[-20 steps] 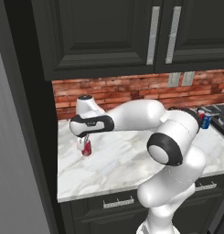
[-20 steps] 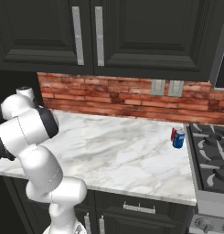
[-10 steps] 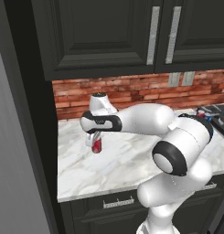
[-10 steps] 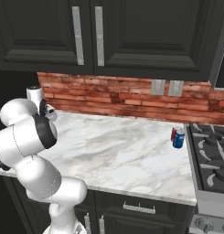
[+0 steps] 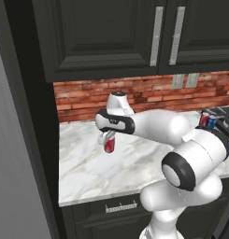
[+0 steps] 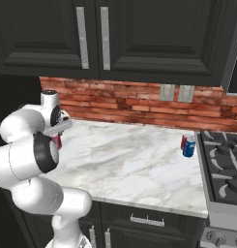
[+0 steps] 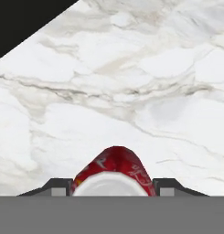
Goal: Four empty soda cans are scattered around the kitchen. Gather all the cans and cluster them next to the stove for recycling.
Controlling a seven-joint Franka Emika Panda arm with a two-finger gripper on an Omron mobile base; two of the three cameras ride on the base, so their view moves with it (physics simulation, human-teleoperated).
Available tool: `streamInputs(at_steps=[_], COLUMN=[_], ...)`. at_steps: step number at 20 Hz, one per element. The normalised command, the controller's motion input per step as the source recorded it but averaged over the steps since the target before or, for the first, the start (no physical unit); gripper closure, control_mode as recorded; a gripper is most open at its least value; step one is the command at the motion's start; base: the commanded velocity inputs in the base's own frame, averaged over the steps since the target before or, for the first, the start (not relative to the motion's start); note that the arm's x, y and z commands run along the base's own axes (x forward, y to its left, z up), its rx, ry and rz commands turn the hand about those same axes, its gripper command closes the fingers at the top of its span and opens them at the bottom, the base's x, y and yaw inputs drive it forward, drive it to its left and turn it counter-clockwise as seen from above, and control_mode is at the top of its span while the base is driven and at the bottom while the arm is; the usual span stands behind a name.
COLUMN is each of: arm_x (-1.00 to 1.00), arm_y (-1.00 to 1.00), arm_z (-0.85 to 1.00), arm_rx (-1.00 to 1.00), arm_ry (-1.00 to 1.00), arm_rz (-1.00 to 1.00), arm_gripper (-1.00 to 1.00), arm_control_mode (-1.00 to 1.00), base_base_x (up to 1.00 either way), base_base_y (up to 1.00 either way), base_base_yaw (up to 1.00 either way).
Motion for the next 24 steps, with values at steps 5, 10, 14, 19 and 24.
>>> streamInputs(at_steps=[5,10,14,19,24], arm_x=[0.0,0.0,-0.09,-0.18,-0.22], arm_y=[-0.4,-0.32,-0.37,-0.35,-0.42], arm_z=[0.01,0.05,0.03,0.03,0.02], arm_rx=[0.0,0.0,0.0,0.0,0.0], arm_ry=[-0.02,0.0,0.01,0.04,0.05], arm_rz=[-0.16,-0.2,-0.18,-0.17,-0.13], arm_gripper=[1.0,1.0,1.0,1.0,1.0], arm_control_mode=[-1.0,-1.0,-1.0,-1.0,-1.0], base_base_x=[0.0,0.0,0.0,0.0,0.0], base_base_y=[0.0,0.0,0.0,0.0,0.0], base_base_yaw=[0.0,0.0,0.0,0.0,0.0])
